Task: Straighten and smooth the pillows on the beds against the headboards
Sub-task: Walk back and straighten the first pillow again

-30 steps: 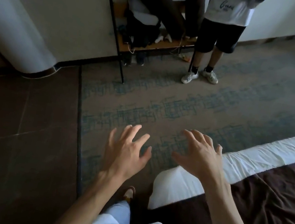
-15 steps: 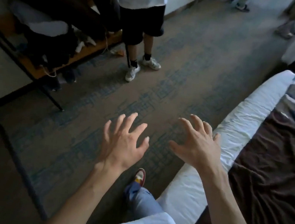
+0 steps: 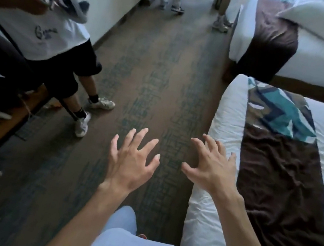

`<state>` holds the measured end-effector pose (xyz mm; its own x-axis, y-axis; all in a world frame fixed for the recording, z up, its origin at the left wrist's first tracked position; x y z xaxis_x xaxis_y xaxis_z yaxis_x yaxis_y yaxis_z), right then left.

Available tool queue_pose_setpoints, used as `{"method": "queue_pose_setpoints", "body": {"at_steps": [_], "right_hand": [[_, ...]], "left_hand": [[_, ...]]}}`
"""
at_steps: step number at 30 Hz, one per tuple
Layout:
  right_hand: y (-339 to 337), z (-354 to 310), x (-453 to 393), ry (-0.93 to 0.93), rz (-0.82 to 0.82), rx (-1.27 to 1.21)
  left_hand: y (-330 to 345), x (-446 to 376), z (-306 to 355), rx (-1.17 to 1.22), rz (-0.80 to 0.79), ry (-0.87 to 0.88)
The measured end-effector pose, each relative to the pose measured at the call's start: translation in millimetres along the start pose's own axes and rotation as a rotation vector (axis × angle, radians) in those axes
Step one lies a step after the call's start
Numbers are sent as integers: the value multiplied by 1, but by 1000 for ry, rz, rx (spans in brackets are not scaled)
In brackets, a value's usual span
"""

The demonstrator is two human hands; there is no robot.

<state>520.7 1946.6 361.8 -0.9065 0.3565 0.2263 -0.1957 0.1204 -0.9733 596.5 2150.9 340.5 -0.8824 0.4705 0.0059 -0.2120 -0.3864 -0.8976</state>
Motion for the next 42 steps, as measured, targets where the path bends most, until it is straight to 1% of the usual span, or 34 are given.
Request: {"method": "queue_pose_setpoints", "body": {"at_steps": [5, 13, 20, 24, 29, 35, 39, 42], "right_hand": [[-15, 12, -85, 116, 36, -32], [-46, 31, -263, 258, 58, -3], [-97, 58, -410, 378, 78, 6], [-114, 84, -491, 422, 94, -6], [-127, 133, -600, 466, 126, -20], [-153, 217, -732, 546, 111, -81], [-182, 271, -797, 588, 88, -83], [-197, 314, -835, 638, 110, -100]], "left_hand": [[5, -115, 2, 4, -31, 101], [15, -327, -5, 18, -122, 214], [8, -506, 20, 6, -171, 319], [18, -599, 41, -8, -182, 371], [46, -720, 74, -32, -203, 438], [76, -874, 141, -60, -236, 517], [89, -958, 191, -84, -248, 604], [103, -1013, 230, -75, -234, 658]]}}
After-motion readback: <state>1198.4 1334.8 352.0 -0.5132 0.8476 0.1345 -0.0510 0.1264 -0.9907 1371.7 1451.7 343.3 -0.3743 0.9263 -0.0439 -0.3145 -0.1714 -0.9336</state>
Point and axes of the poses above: each hand's wrist, its own x-axis away from the middle knuckle, its own y-axis out of the palm, z = x × y, the point moved 1 cm from there along -x, towards the middle knuckle, and after that the axes turned 13 degrees about x, right-handed, at the moved point
